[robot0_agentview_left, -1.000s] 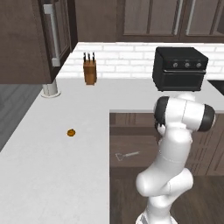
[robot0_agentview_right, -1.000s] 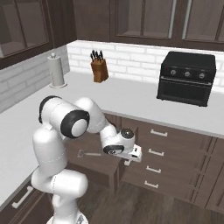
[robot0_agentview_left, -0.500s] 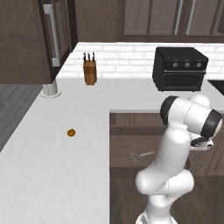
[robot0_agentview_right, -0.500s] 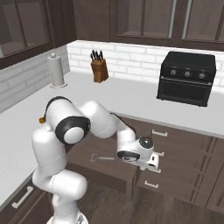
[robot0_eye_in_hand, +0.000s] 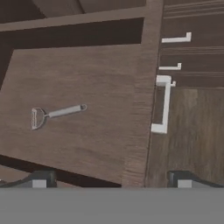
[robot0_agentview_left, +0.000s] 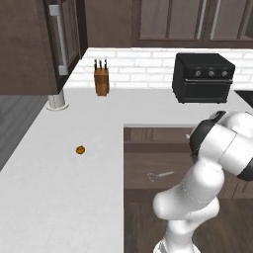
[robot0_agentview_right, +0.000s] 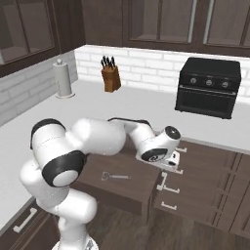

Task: Pick the peeler from the drawer and place it on the counter.

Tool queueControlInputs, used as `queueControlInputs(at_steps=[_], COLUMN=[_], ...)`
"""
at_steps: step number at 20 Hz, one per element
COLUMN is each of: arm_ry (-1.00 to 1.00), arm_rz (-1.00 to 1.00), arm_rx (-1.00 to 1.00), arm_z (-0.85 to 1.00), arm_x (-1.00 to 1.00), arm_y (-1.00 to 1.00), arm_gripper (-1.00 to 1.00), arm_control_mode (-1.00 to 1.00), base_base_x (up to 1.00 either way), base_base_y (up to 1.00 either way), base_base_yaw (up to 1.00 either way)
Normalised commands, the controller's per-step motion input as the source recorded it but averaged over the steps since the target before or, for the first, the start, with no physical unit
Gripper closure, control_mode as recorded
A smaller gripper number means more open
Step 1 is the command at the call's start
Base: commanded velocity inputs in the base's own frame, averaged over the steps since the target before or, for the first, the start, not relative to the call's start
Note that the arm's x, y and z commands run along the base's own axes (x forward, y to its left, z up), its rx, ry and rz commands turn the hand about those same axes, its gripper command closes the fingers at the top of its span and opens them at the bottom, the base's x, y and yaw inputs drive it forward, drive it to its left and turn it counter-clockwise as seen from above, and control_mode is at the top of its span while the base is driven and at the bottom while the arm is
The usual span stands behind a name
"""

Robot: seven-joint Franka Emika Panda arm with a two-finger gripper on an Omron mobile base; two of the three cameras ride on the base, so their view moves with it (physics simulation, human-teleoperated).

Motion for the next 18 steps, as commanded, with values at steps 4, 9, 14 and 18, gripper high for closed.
queueControlInputs(at_steps=[4,9,14,18], arm_ry=[0.07,0.26,0.15,0.13], arm_rz=[-0.02,-0.37,-0.63,-0.68], arm_rx=[0.00,0.00,0.10,0.13], arm_z=[1.00,0.49,0.00,-0.15], arm_x=[-0.08,-0.24,-0.01,0.00], arm_y=[0.47,1.00,0.75,0.69], arm_gripper=[-1.00,-1.00,-1.00,-1.00], arm_control_mode=[-1.00,-1.00,-1.00,-1.00], base_base_x=[0.00,0.00,0.00,0.00], base_base_y=[0.00,0.00,0.00,0.00], base_base_yaw=[0.00,0.00,0.00,0.00])
